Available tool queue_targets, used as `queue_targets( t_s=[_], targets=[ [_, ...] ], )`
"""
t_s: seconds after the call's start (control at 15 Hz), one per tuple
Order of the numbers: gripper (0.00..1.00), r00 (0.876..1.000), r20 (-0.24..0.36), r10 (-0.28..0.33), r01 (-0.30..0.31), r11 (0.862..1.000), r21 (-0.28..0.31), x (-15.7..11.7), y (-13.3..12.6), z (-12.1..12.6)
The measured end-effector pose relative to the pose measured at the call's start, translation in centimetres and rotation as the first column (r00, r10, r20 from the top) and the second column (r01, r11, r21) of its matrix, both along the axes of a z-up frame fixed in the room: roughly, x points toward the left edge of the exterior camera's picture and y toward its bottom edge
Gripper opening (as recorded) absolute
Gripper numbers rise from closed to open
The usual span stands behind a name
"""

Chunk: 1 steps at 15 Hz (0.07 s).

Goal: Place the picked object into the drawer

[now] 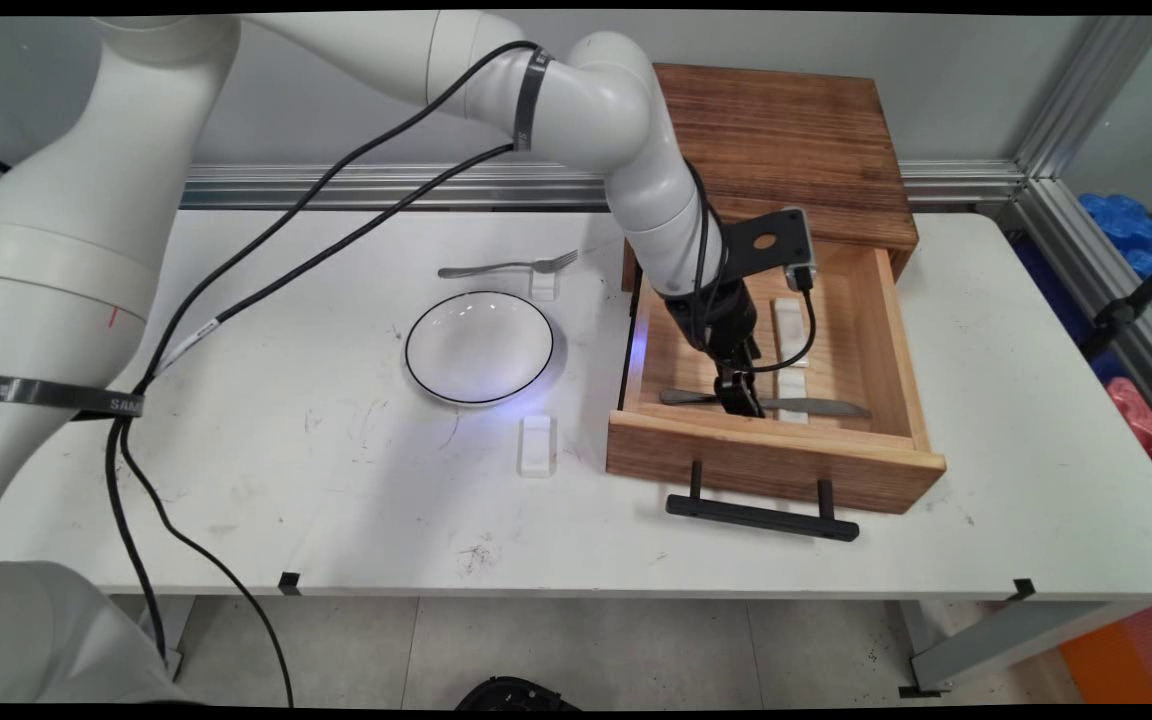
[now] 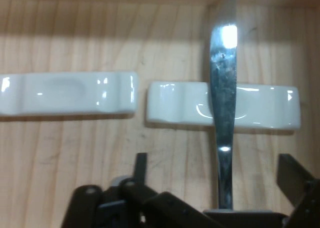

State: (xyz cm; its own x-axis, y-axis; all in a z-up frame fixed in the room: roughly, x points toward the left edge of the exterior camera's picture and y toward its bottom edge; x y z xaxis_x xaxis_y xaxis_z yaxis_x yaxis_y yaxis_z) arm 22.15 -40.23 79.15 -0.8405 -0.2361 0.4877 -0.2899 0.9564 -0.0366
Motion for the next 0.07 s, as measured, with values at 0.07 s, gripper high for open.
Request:
queue_targets(
  t_s=[0.07],
  targets=[
    [1.00, 1.000, -0.001, 0.002, -0.002, 1.000, -0.002, 0.05, -0.01, 0.04]
  ],
)
